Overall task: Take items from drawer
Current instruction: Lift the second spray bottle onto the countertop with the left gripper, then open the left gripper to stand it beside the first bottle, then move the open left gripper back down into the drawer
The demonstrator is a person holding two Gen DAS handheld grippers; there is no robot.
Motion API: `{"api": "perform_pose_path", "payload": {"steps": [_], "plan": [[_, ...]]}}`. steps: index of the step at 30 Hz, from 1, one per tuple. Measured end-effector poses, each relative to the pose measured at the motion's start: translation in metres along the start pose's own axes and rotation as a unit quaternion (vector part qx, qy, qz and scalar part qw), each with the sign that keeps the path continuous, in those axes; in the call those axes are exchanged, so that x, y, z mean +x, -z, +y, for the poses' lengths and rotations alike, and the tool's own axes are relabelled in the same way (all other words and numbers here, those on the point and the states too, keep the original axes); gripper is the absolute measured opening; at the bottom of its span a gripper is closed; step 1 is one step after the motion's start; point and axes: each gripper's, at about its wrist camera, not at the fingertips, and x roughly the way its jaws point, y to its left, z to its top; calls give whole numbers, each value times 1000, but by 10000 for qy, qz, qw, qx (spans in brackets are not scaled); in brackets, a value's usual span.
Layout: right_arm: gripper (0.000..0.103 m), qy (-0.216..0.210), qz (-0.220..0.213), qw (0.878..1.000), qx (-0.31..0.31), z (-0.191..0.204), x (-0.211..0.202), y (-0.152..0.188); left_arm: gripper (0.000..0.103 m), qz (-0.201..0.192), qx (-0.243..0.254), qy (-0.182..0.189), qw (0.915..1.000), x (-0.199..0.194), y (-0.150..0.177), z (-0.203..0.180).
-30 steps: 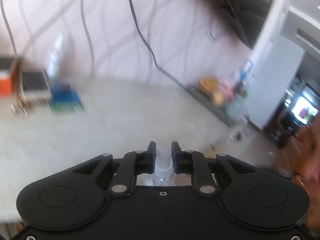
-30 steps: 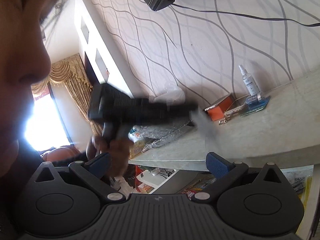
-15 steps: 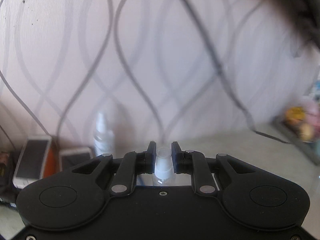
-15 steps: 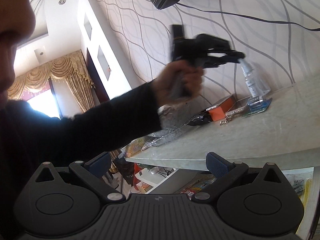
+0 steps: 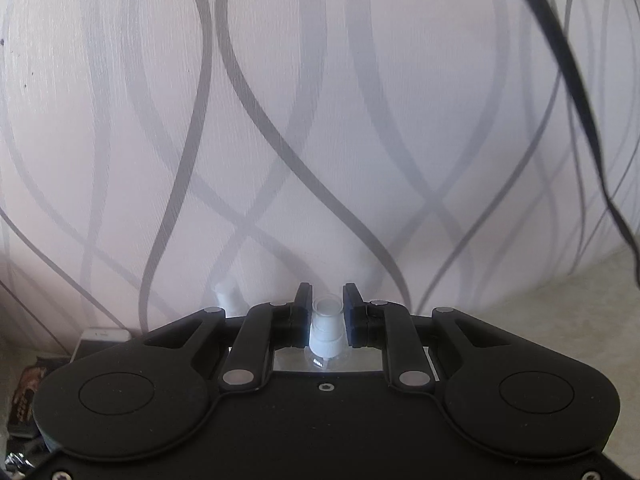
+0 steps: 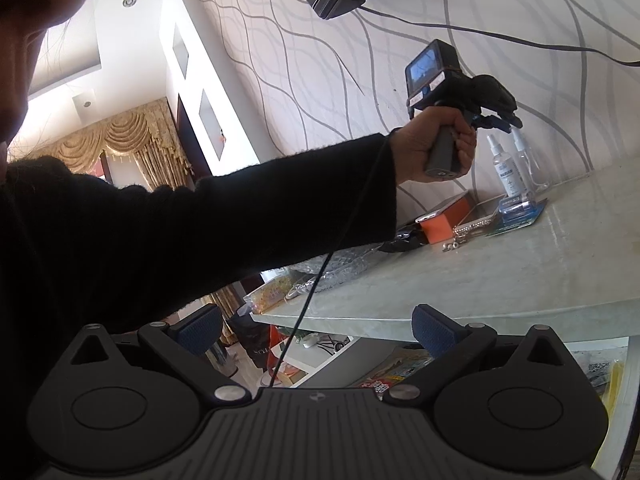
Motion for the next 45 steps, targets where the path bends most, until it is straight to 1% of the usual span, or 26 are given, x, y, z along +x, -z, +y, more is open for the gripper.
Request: {"api": "perform_pose_path", "payload": {"steps": [2, 5, 9, 13, 20, 22, 23, 24, 27, 29, 31, 32, 35, 37, 41, 43, 45], "plan": [[103, 6, 13, 10000, 3, 0, 1, 0, 16, -19, 6, -45, 10000, 3, 0, 1], [103, 16, 27, 10000, 0, 0, 1, 0, 16, 75, -95, 12, 9999, 7, 4, 2], [103, 39, 30, 10000, -22, 1, 2, 0, 16, 81, 33, -38, 10000, 8, 9, -3], [103, 45, 32, 10000, -19, 1, 3, 0, 16, 94, 31, -72, 9999, 9, 5, -3], [103, 50, 45, 10000, -31, 3, 4, 0, 16, 104, 27, -85, 9999, 6, 8, 2], [103, 54, 47, 10000, -32, 3, 4, 0, 31, 144, 50, -99, 9998, 5, 9, 3], [103, 56, 51, 10000, -32, 3, 4, 0, 49, 137, 66, -112, 9998, 3, 9, 4], [103, 57, 55, 10000, -33, 3, 4, 0, 55, 87, 79, -136, 9998, 1, 10, 4], [103, 61, 68, 10000, -35, 2, 4, 0, 63, -33, 91, -37, 9999, -8, 9, 7], [103, 64, 76, 9999, -37, 2, 4, 0, 67, -87, 71, -5, 9999, -15, 7, 9], [103, 75, 76, 9999, -32, 2, 4, 1, 68, -132, 69, 32, 9999, -21, 8, 10], [103, 77, 75, 9999, -32, 2, 3, 1, 70, -162, 56, 47, 9998, -25, 9, 11], [103, 81, 76, 9999, -32, 1, 3, 1, 71, -238, -57, 188, 9995, -41, 15, 18], [103, 83, 93, 9999, -39, 1, 3, 1, 71, -321, -156, 329, 9988, -58, 25, 22], [103, 101, 175, 9998, -80, 3, 5, 2, 71, -522, -119, 906, 9944, -115, 59, 25], [103, 131, 244, 9995, -140, 5, 8, 3, 72, -523, -44, 1268, 9905, -150, 83, 24], [103, 186, 303, 9992, -182, 6, 10, 3, 73, -437, 130, 1540, 9870, -186, 109, 23]]}}
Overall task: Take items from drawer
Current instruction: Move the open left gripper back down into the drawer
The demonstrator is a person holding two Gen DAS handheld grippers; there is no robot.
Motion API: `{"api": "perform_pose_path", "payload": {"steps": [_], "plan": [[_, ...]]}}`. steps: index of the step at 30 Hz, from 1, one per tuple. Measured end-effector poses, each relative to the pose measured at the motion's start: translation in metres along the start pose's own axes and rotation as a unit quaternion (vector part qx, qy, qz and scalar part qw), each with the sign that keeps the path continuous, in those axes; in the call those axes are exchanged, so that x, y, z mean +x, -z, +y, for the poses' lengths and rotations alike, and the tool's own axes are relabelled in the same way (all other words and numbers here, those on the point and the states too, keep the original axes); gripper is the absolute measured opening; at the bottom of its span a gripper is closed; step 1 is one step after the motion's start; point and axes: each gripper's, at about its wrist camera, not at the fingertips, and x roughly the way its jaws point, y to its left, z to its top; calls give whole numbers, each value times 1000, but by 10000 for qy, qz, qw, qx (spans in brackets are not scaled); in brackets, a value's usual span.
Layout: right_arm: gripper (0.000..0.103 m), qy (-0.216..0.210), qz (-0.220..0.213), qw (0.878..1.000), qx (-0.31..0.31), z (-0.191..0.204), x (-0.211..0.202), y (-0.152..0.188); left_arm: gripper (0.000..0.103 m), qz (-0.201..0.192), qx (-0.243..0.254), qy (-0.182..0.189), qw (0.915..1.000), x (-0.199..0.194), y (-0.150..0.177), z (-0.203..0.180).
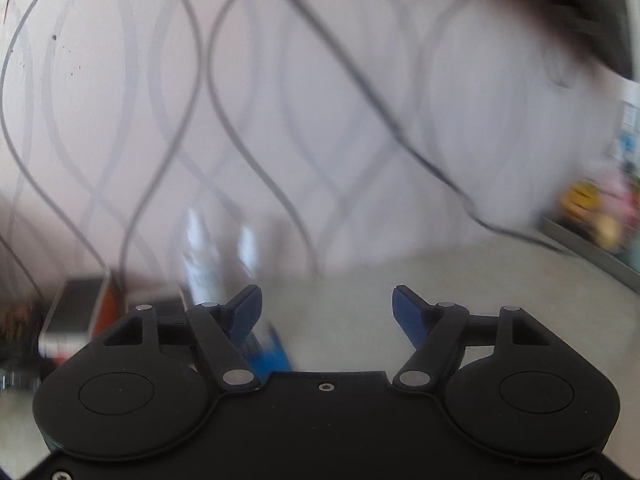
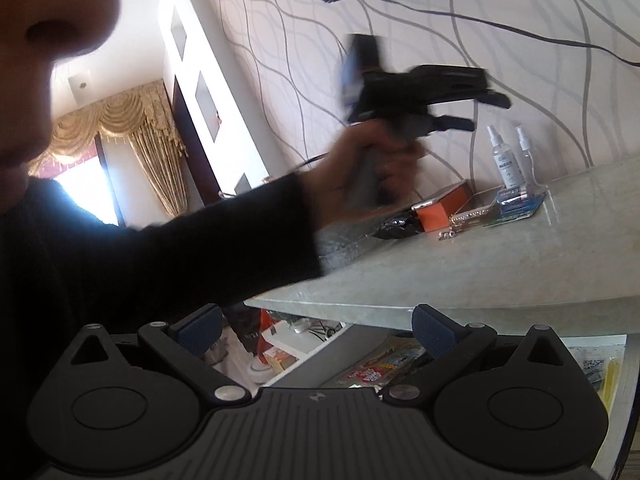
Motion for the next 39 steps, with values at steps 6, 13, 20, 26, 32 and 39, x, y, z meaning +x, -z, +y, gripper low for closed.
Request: {"api": "perform_pose_path", "payload": {"steps": [6, 13, 20, 26, 32, 39], "plan": [[103, 207, 142, 9994, 239, -7, 6, -1, 72, 944, -245, 340, 9947, -45, 73, -8], [103, 415, 381, 9980, 291, -9, 16, -1, 71, 2294, -913, -641, 9669, -55, 164, 46], [103, 593, 621, 9961, 204, -4, 22, 2, 68, 2440, -954, -700, 9625, -39, 190, 54], [103, 645, 666, 9954, 240, -7, 25, 1, 70, 2158, -825, -321, 9724, -26, 178, 28], [103, 557, 618, 9962, 243, -7, 22, 1, 75, 2410, -321, -538, 9685, 20, 183, 20], [103, 452, 569, 9969, 313, -10, 20, 0, 82, 2531, -298, -576, 9653, 39, 193, 25]]}}
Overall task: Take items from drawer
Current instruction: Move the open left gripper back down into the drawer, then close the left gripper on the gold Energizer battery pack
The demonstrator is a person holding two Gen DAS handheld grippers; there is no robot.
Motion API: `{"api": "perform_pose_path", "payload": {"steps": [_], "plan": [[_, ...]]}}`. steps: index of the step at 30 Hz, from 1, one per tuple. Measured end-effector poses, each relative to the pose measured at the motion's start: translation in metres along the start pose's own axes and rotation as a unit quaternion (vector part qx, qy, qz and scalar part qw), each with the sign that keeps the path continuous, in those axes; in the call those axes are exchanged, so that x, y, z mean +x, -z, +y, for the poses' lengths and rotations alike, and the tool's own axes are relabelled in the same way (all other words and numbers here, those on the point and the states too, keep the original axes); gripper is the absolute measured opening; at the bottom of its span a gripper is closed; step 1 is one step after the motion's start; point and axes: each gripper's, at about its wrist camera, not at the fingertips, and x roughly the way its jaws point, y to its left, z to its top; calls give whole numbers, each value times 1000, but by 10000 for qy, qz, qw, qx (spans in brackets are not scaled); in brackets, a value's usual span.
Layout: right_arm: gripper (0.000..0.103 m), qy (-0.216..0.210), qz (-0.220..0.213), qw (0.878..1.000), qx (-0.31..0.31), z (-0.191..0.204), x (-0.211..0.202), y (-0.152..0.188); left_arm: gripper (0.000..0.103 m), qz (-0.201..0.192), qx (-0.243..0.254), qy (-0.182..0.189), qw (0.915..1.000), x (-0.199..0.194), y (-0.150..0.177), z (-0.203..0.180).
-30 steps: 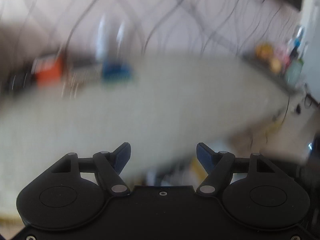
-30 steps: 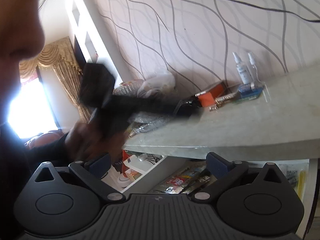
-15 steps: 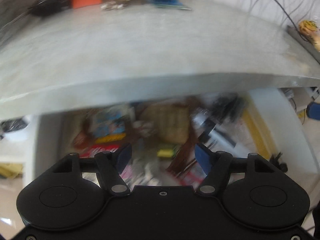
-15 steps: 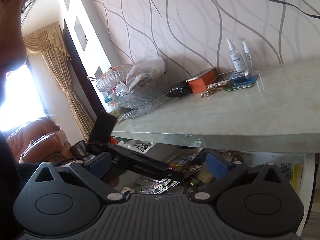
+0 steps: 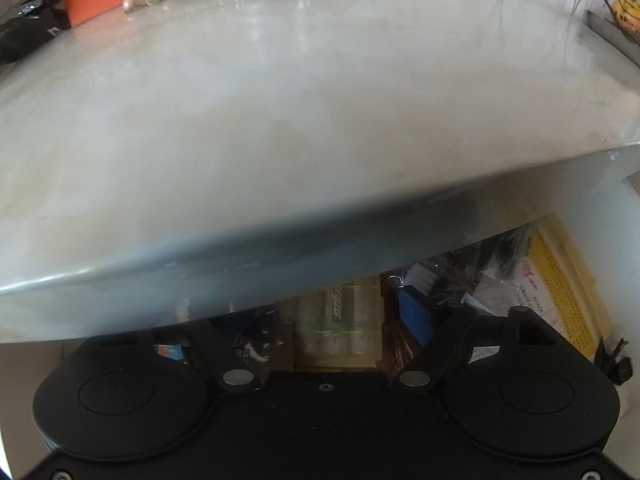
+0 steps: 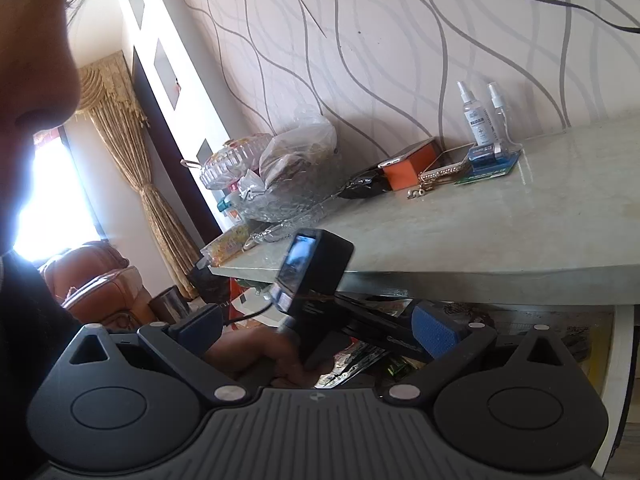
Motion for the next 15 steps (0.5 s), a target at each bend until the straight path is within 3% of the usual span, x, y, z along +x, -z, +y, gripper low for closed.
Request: {"api": "perform_pose_path", "payload": {"steps": [5, 8, 11, 15], "plan": [[103, -3, -11, 10000, 64, -1, 0, 0, 88, 9, 124, 111, 9999, 5, 5, 1], [103, 32, -25, 10000, 66, -1, 0, -1, 66, -40, -88, 133, 9999, -4, 9, 6], [103, 75, -43, 9999, 83, -2, 0, -1, 65, 35, -281, 333, 9990, -13, 14, 10], [103, 100, -47, 9999, 116, -4, 0, -1, 65, 7, -158, 338, 9993, -33, 21, 4]]}}
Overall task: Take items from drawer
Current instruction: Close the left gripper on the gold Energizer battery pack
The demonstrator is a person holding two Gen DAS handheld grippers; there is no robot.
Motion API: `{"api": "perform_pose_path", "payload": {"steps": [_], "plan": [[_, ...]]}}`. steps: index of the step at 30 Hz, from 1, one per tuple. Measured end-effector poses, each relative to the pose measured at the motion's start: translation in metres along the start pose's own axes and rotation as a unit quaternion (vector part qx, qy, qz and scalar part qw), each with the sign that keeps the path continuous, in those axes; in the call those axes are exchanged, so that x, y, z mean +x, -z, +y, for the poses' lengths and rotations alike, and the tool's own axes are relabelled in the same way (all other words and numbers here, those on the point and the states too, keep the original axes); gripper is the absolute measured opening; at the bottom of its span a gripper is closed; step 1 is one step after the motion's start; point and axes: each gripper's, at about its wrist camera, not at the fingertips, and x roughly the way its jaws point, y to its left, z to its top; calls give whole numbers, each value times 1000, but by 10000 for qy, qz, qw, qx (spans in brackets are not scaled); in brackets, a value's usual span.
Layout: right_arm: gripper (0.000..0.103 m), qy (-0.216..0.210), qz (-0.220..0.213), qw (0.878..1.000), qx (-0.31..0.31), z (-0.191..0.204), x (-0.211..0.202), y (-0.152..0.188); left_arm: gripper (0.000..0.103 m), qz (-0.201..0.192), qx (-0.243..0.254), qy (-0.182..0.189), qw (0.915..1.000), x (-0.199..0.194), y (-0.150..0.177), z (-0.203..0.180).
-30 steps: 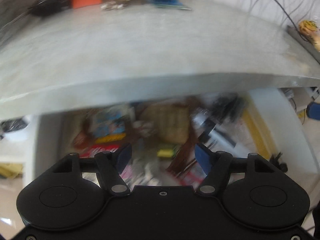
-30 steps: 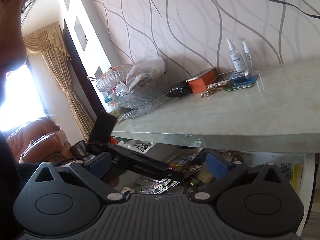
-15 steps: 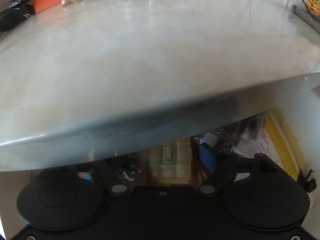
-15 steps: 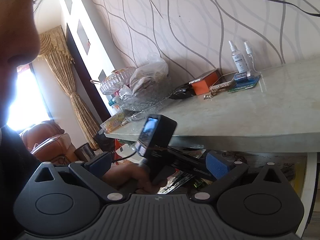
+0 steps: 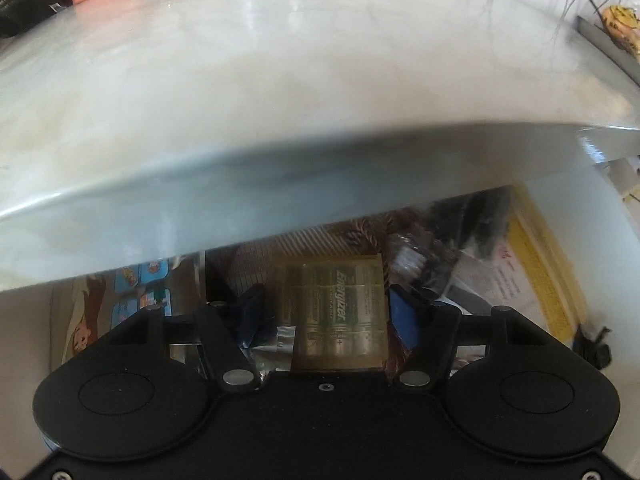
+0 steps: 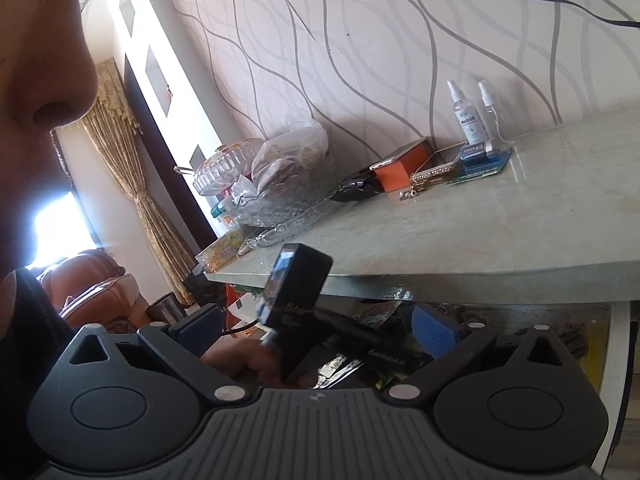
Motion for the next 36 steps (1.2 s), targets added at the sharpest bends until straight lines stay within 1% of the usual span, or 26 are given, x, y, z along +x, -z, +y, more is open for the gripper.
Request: {"api": "perform_pose_path", "payload": {"steps": [3, 5, 7, 10, 13, 15, 18, 22, 23, 24, 26, 27, 29, 30, 31, 32, 33, 34, 35, 36], "plan": [[103, -11, 11, 10000, 14, 0, 0, 0, 65, -189, 109, 84, 9997, -24, 1, -4], [103, -19, 29, 10000, 11, 0, 1, 0, 65, -270, 386, 257, 9986, -39, 3, -9], [103, -31, 36, 10000, 6, 0, 1, 0, 65, -231, 710, 390, 9964, -51, 4, -16], [103, -35, 24, 10000, 0, 0, 1, 0, 65, -118, 948, 364, 9948, -58, 10, -24], [103, -43, -9, 10000, -1, 0, 0, 1, 64, -51, 847, 393, 9956, -59, 16, -20], [103, -45, -23, 10000, 3, 0, -1, 1, 64, -74, 786, 427, 9960, -59, 14, -16], [103, -51, -13, 10000, 17, 0, -1, 0, 64, -81, 752, 369, 9964, -64, 16, -13], [103, -62, -15, 10000, 18, 0, -1, 1, 64, -55, 688, 441, 9966, -75, 13, -4], [103, -62, -14, 10000, 17, 0, -1, 1, 62, -49, 718, 417, 9965, -79, 14, -3], [103, -61, -13, 10000, 15, 0, -1, 1, 47, -61, 779, 324, 9964, -84, 14, -3], [103, -61, -10, 10000, 12, 0, -1, 1, 36, 46, 838, 108, 9964, -89, 18, 1], [103, -60, -9, 10000, 10, 0, -1, 1, 28, 132, 811, 25, 9966, -89, 20, 5], [103, -60, -7, 10000, 7, 1, -1, 1, 28, 275, 636, 10, 9976, -88, 24, 16], [103, -60, -6, 10000, 5, 1, -1, 1, 33, 262, 631, 83, 9976, -90, 24, 19], [103, -59, -4, 10000, 3, 1, -1, 1, 40, 227, 692, 127, 9973, -93, 23, 20], [103, -59, -3, 10000, 1, 1, -1, 1, 62, 147, 787, 103, 9967, -96, 20, 19], [103, -59, -2, 10000, 0, 1, -1, 1, 76, -15, 917, 40, 9958, -101, 17, 15], [103, -59, -1, 10000, -2, 1, -1, 1, 79, -183, 1122, 15, 9935, -106, 14, 10], [103, -60, 4, 10000, -11, 1, 0, 1, 84, -270, 1438, 29, 9892, -107, 12, 1], [103, -56, 5, 10000, -24, 2, 0, 1, 88, -295, 1835, 32, 9826, -105, 10, -9]]}}
